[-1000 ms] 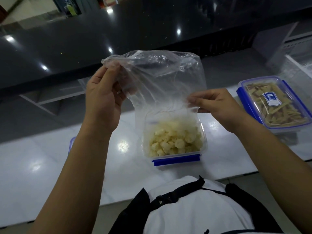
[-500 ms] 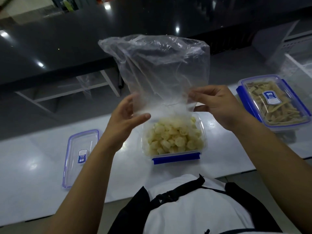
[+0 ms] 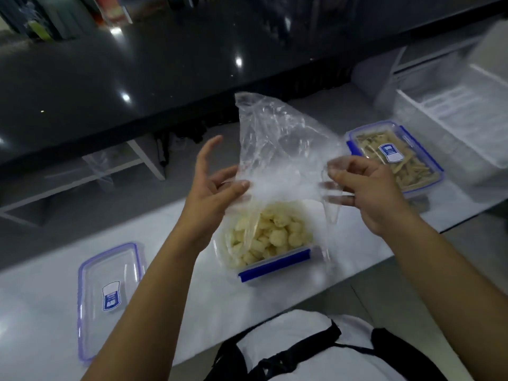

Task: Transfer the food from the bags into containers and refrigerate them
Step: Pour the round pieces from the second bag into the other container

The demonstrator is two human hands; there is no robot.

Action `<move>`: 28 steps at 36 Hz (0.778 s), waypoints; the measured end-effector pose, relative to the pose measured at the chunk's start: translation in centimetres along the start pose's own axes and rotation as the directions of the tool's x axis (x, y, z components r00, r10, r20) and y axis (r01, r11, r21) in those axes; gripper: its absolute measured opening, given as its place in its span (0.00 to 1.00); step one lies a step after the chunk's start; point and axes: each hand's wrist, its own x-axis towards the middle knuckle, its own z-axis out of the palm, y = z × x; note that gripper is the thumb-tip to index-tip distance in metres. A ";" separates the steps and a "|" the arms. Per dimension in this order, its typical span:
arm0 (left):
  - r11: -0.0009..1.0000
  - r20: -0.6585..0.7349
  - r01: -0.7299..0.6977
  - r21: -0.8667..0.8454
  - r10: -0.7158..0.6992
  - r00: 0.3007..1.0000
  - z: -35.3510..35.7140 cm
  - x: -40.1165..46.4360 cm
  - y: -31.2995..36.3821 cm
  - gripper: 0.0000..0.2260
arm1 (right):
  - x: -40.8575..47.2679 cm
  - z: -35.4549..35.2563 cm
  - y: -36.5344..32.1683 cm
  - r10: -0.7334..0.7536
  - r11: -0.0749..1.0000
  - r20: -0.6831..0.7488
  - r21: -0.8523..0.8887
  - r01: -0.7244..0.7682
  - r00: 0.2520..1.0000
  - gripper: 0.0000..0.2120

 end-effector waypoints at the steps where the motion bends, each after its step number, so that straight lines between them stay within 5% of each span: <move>1: 1.000 0.030 0.022 0.000 -0.022 0.999 0.7 0.6 0.0 0.31 | -0.6 -0.4 0.0 0.004 1.000 -0.052 0.005 -0.004 0.999 0.12; 7: 0.994 0.266 0.055 0.094 -0.079 0.961 6.0 2.2 -2.3 0.23 | -5.6 -4.2 -0.1 -0.102 0.990 -0.325 -0.127 0.063 0.940 0.36; 11: 0.988 0.421 0.030 0.152 -0.093 0.902 9.6 1.8 -4.3 0.26 | -9.2 -6.8 -0.7 -0.151 0.954 -0.470 -0.300 0.004 0.870 0.19; 17: 0.973 0.556 -0.049 0.227 -0.088 0.827 14.8 2.0 -4.1 0.27 | -12.1 -12.1 -4.1 -0.243 0.880 -0.534 -0.472 -0.047 0.810 0.07; 22: 0.973 0.570 -0.096 0.212 -0.044 0.820 19.7 3.0 -2.0 0.23 | -10.3 -16.8 -8.3 -0.280 0.842 -0.507 -0.538 -0.045 0.815 0.06; 28: 0.965 0.569 -0.128 0.228 -0.025 0.822 26.1 6.7 -0.6 0.19 | -4.3 -24.1 -12.7 -0.201 0.757 -0.357 -0.648 -0.087 0.912 0.11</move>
